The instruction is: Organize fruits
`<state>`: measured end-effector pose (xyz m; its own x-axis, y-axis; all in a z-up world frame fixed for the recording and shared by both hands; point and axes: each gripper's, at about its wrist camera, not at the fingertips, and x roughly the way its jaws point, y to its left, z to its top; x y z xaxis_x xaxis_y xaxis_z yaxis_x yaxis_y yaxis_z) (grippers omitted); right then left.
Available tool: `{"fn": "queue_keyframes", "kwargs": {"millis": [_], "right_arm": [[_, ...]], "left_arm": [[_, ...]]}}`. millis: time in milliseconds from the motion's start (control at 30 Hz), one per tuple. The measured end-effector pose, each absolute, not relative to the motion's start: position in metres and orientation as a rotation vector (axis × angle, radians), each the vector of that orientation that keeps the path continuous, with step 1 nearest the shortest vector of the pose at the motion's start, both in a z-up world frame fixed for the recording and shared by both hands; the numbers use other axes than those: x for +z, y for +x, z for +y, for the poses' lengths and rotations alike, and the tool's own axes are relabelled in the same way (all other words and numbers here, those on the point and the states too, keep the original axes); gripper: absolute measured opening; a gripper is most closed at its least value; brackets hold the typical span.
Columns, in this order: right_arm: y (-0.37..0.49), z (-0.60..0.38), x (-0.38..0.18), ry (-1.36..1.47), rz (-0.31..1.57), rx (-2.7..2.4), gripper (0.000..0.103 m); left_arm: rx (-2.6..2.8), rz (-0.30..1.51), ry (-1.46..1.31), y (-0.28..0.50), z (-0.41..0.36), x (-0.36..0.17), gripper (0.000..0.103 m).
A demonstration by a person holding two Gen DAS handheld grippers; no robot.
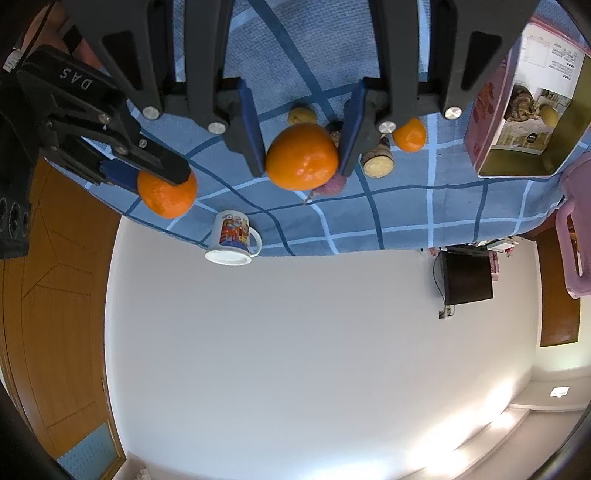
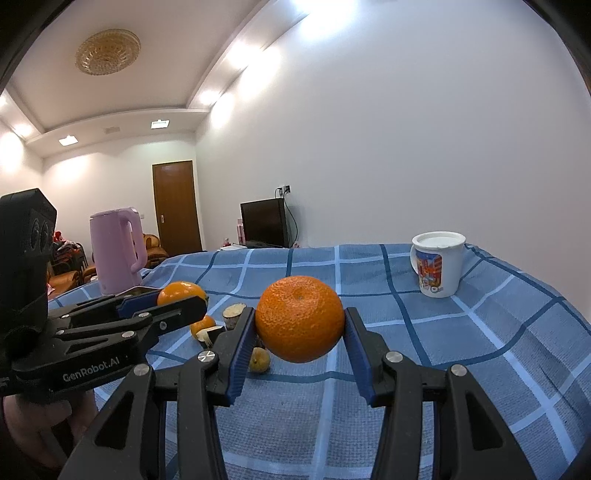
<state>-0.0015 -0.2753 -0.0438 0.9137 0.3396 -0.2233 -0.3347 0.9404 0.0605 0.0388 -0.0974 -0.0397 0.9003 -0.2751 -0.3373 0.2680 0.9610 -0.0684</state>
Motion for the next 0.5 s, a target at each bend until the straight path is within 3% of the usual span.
{"fn": "queue_keyframes", "kwargs": {"millis": [500], "right_arm": [[-0.004, -0.261, -0.037, -0.038, 0.227, 0.343, 0.049]], "left_arm": [[-0.257, 0.338, -0.042, 0.035, -0.08, -0.037, 0.042]]}}
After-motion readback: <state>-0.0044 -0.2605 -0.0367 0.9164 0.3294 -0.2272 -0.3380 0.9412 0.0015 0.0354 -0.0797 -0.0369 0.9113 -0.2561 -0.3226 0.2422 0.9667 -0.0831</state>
